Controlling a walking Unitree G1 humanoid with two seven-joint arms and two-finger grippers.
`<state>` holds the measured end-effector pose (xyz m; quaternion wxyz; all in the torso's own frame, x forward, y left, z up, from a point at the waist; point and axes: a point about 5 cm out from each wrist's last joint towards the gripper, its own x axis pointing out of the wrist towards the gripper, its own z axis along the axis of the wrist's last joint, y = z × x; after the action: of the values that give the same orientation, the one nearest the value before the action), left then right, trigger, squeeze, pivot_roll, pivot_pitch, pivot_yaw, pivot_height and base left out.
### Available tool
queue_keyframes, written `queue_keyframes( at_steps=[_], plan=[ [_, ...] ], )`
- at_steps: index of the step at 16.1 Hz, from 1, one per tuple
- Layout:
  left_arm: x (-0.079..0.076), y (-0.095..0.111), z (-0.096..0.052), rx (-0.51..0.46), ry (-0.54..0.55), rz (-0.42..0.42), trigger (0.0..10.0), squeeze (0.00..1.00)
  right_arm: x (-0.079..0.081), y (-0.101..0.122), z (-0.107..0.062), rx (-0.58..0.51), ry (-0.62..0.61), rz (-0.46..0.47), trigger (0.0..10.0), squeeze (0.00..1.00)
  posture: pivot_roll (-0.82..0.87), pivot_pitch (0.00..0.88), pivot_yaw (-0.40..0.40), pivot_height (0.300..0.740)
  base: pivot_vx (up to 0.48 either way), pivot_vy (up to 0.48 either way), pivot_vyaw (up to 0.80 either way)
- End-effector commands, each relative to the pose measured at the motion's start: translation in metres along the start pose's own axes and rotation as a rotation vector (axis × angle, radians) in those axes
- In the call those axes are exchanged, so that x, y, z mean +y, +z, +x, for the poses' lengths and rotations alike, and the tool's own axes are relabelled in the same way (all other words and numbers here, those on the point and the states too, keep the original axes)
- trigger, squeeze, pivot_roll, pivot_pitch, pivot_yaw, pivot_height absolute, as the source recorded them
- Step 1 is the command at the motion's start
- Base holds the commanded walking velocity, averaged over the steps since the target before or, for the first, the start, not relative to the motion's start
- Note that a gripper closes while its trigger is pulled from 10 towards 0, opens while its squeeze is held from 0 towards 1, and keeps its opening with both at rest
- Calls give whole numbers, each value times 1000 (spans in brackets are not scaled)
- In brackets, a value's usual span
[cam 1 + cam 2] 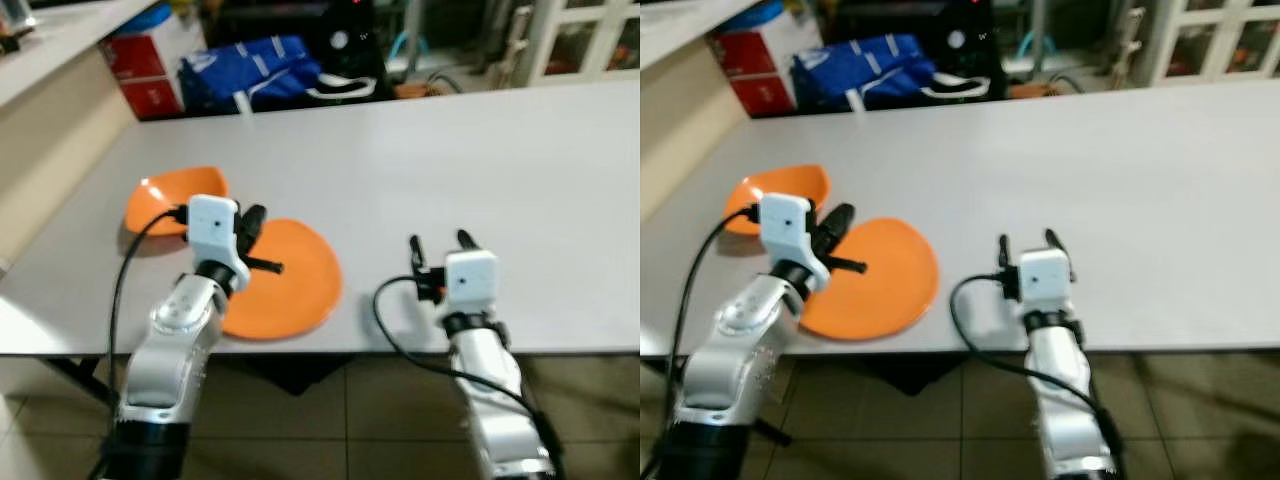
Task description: Setting the table
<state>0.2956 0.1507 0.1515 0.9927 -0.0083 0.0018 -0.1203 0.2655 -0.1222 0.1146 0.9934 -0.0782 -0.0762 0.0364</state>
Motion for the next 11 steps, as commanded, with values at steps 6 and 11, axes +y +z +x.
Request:
queue_keyframes(
  at_steps=[6, 11],
  plan=[
    [-6, -6, -1, 54, -49, -7, 10000, 0, -1, 9, 0, -26, 3, 25, 10000, 0, -141, 0, 146, 740, 223, 0, 0],
    [-6, -9, 2, 216, -26, -132, 10000, 0, 1, 10, 0, -24, 9, 27, 10000, 0, -132, 0, 152, 740, 0, 0, 0]
  ],
)
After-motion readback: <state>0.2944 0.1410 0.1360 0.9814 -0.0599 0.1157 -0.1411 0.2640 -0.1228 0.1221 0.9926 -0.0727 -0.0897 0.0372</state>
